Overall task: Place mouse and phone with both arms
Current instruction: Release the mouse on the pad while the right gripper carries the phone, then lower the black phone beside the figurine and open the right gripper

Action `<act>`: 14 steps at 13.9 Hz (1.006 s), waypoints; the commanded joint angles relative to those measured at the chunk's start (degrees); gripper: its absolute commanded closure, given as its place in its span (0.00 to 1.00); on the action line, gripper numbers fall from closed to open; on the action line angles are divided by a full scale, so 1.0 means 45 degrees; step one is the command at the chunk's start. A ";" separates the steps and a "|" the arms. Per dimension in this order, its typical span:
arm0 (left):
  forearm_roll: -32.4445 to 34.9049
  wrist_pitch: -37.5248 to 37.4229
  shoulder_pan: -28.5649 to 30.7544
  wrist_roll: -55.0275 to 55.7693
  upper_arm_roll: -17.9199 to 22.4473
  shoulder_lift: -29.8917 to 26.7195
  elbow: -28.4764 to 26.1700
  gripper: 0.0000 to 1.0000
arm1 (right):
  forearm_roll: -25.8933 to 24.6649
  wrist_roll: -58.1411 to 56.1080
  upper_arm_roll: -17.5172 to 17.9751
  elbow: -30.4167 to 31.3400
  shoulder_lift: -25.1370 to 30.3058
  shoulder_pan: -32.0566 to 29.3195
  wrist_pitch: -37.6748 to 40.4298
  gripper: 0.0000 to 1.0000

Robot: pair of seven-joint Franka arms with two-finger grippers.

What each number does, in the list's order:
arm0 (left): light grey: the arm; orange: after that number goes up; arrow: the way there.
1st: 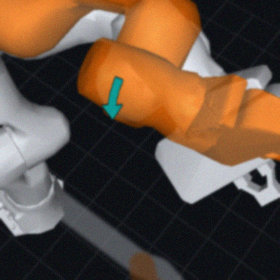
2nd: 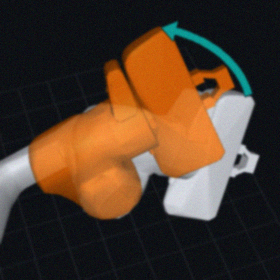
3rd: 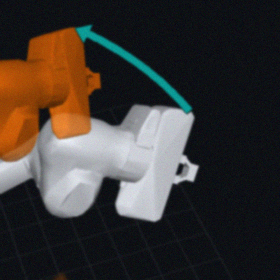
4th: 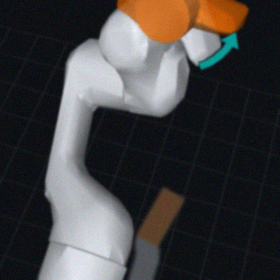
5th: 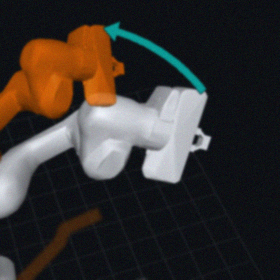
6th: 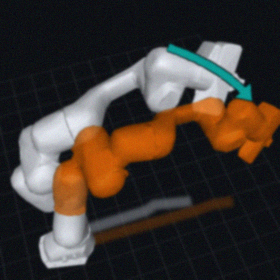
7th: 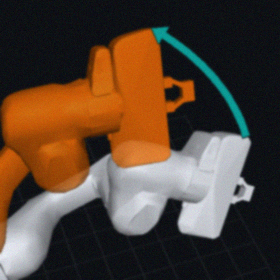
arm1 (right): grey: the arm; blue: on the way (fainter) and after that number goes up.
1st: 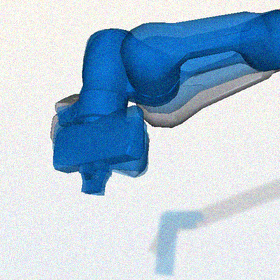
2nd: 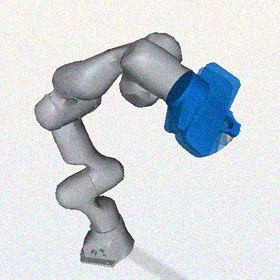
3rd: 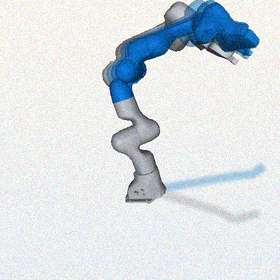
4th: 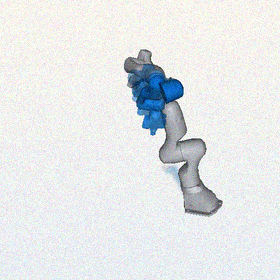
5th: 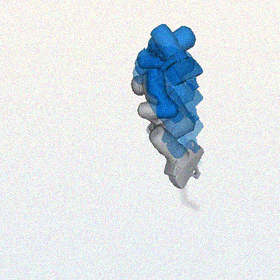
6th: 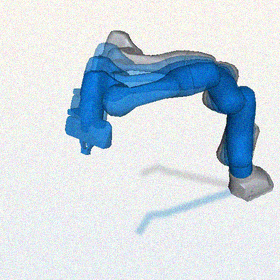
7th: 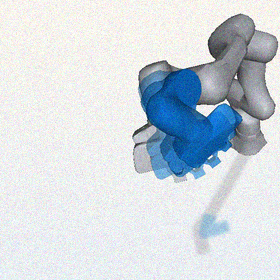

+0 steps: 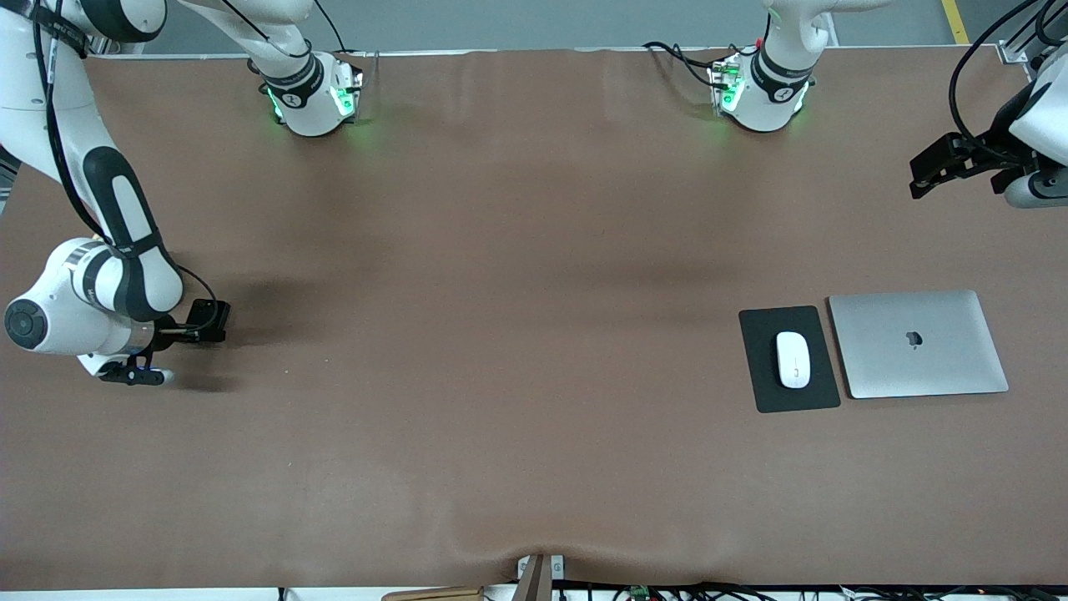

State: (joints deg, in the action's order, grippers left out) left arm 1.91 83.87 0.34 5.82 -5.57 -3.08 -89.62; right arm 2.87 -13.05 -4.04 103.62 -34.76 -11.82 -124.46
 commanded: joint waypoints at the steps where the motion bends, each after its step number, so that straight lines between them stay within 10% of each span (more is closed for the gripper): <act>1: -0.0443 -0.0025 -0.0037 -0.0239 0.0065 -0.0195 -0.0201 0.00 | -0.0227 -0.0029 0.0116 -0.0350 0.1177 0.0514 0.1152 0.00; 14: -0.0463 -0.0279 0.0041 -0.0200 0.0085 -0.0195 -0.0065 0.00 | -0.0228 0.1846 0.0097 -0.0604 0.7056 0.2666 0.4941 0.00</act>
State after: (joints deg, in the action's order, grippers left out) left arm 0.90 83.37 0.30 5.82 -5.46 -3.08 -90.03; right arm 2.83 -5.80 -3.35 100.09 -7.40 0.46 -104.16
